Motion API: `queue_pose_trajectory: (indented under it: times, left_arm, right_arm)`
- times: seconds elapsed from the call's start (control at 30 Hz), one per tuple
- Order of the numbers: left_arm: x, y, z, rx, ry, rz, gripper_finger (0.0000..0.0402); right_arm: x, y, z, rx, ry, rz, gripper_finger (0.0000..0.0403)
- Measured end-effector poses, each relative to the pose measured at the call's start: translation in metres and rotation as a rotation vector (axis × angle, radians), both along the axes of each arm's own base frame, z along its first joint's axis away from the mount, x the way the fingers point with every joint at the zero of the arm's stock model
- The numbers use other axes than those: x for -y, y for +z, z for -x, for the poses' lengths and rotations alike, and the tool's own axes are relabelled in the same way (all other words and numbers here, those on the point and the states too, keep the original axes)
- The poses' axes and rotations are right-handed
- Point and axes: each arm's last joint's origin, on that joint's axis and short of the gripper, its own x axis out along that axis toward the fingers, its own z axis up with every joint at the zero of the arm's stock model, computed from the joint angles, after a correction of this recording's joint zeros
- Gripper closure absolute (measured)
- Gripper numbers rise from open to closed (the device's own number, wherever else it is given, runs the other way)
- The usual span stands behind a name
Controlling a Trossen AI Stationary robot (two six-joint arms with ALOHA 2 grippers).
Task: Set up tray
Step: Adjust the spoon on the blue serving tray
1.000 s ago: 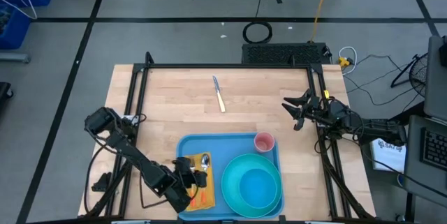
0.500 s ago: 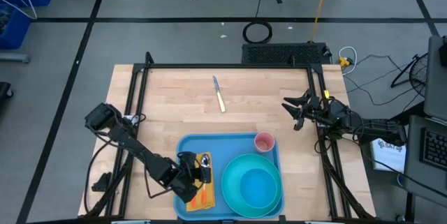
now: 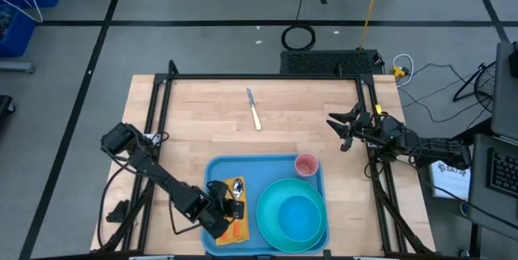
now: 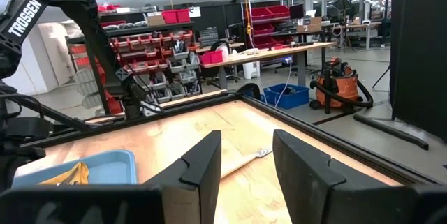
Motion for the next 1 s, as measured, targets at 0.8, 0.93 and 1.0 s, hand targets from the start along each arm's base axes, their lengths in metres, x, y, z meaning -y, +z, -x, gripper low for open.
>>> queue_pose_trajectory:
  times: [0.8,0.93,1.0]
  left_arm:
    - [-0.0062,-0.0024,0.0002,-0.052,-0.001,-0.015,0.0291]
    - [-0.0092,-0.0024,-0.0021,-0.057,-0.010,-0.021,0.0291]
    - [-0.0100,-0.0025,-0.0027,-0.061,-0.011,-0.017,0.0291]
  right_arm:
    - [0.0000,0.0000,0.0000,0.000,0.000,0.000,0.0280]
    - [0.0000,0.0000,0.0000,0.000,0.000,0.000,0.0280]
    - [0.0000,0.0000,0.0000,0.000,0.000,0.000,0.0280]
